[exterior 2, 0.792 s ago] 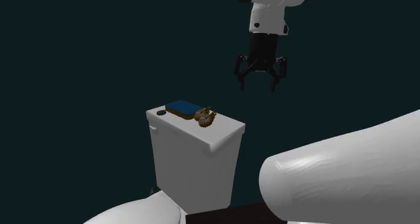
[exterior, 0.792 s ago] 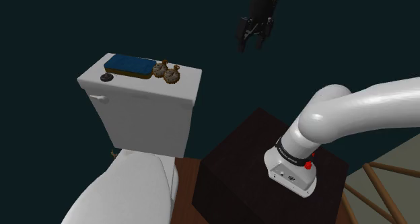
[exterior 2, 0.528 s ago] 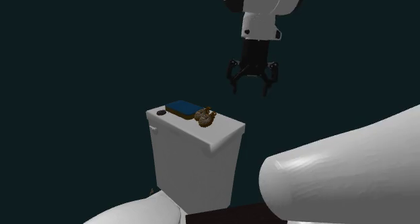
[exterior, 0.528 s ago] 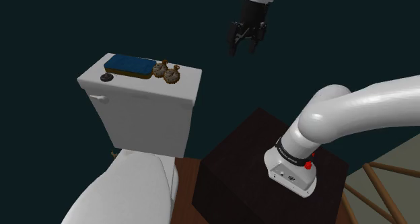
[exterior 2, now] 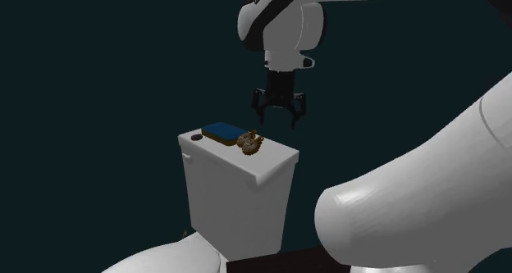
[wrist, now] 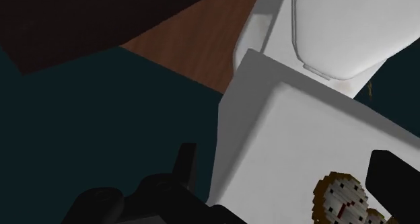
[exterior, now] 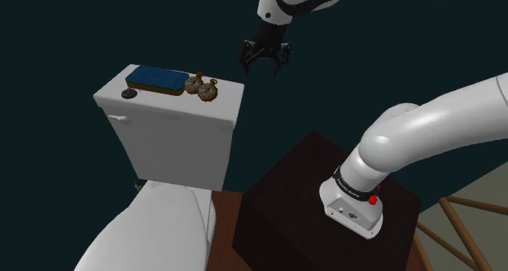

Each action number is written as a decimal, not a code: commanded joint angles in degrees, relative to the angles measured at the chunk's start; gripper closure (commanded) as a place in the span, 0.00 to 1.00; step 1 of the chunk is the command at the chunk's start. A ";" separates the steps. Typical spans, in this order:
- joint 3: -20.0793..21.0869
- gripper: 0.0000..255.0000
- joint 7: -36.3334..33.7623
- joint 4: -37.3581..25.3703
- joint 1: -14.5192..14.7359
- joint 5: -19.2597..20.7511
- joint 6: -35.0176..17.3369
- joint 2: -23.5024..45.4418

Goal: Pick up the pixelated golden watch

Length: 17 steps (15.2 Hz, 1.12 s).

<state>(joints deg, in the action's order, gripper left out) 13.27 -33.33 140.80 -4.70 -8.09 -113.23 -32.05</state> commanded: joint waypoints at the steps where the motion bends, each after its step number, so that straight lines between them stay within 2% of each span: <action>1: 2.79 0.00 -5.80 -0.72 -1.15 0.37 -4.32 3.41; 5: 8.06 0.00 -17.49 -3.76 -4.36 3.57 -11.72 11.52; 8: 11.66 0.00 -27.34 -7.17 -7.14 8.27 -16.07 18.23; 13: 15.45 0.00 -45.73 -14.94 -10.53 20.43 -19.99 30.32; 16: 15.33 0.00 -56.62 -20.79 -10.46 28.58 -20.08 37.67; 17: 14.90 0.00 -58.40 -21.90 -10.06 29.89 -19.96 38.93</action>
<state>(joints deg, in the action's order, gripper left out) 28.33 -88.42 120.53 -15.07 19.46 -133.21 4.86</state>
